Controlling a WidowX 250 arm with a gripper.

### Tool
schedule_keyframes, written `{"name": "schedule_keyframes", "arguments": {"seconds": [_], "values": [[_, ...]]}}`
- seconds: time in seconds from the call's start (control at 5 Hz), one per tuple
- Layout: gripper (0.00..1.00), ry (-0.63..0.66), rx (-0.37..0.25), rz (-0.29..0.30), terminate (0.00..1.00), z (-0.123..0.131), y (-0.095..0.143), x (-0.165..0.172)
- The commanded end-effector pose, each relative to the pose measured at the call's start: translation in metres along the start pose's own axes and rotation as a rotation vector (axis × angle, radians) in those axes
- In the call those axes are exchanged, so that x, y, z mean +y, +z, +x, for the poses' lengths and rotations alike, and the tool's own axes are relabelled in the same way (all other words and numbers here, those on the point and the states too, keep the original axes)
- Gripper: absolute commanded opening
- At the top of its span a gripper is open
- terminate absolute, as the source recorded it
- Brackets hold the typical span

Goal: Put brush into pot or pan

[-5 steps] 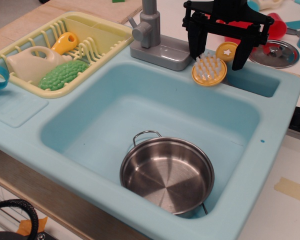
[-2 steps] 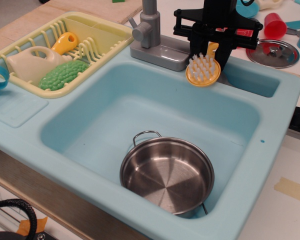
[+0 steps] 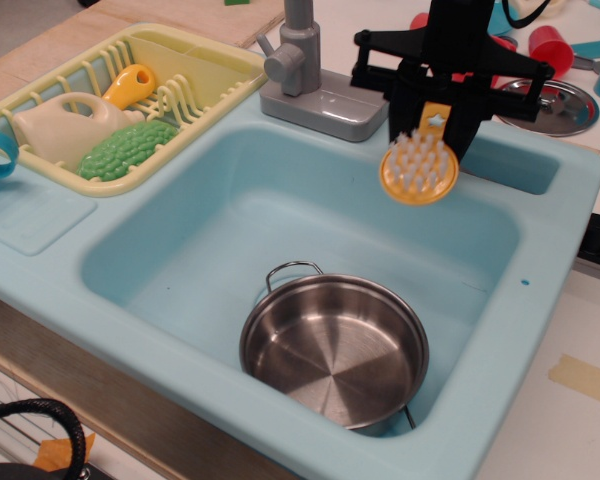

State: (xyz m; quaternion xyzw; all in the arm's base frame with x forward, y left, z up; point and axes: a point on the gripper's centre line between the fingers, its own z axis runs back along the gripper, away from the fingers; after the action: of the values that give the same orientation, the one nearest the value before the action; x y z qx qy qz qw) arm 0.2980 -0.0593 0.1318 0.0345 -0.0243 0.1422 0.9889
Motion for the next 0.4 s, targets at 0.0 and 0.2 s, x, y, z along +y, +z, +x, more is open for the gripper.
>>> {"name": "schedule_keyframes", "arguments": {"seconds": [0.0,0.2], "values": [[0.0,0.108,-0.027,-0.025,0.0,-0.032,0.01,0.009],[0.0,0.187,-0.032,-0.043,0.0,-0.058,0.002,0.018]]}}
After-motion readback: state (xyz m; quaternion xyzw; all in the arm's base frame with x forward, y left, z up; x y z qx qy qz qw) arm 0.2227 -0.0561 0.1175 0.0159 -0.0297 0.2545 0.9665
